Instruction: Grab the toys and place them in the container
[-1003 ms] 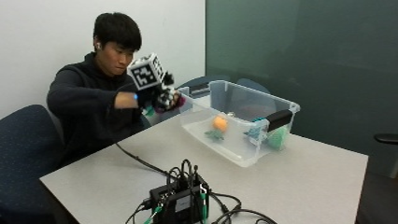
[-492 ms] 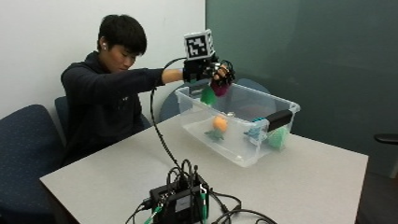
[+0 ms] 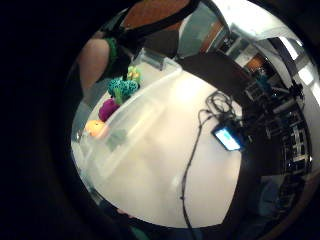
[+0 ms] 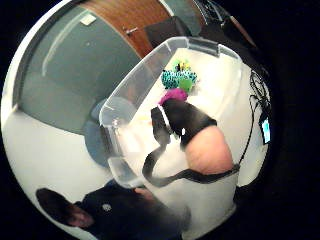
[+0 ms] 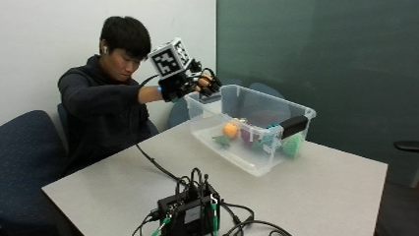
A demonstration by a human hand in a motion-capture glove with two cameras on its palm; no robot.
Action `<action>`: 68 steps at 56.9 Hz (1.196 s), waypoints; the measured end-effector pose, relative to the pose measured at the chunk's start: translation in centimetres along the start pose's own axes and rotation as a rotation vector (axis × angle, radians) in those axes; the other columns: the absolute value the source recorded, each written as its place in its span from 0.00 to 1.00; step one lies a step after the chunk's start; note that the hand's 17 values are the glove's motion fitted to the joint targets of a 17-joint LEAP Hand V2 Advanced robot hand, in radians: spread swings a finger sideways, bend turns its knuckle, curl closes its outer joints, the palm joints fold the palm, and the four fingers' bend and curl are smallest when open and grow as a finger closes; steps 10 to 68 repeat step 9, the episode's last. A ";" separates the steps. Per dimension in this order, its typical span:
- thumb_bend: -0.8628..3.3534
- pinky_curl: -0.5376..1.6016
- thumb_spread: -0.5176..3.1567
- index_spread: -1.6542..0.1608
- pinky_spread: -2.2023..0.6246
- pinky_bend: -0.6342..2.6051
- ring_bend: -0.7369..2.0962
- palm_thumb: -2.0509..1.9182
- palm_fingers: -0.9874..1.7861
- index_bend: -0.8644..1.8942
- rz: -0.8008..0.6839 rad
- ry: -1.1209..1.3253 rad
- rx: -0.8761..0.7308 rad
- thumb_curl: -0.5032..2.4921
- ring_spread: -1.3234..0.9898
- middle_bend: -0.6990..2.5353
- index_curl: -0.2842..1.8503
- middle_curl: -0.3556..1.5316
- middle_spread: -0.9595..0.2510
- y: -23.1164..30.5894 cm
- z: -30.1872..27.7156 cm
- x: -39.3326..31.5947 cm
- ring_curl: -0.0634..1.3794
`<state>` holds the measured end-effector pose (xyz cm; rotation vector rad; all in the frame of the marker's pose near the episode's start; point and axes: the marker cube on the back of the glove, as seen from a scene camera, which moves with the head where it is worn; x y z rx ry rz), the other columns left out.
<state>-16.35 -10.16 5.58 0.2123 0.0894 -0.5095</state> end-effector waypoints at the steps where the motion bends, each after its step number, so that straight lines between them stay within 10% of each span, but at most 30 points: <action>1: 0.20 0.44 0.51 0.83 0.75 0.47 0.55 0.53 0.41 0.43 0.034 -0.048 0.019 0.28 0.47 0.35 0.30 0.47 0.70 0.6 -0.4 -0.2 0.29; 68: 0.20 0.43 0.52 0.82 0.74 0.45 0.55 0.53 0.45 0.44 0.072 -0.093 0.105 0.28 0.45 0.37 0.31 0.48 0.69 4.1 -2.2 1.3 0.29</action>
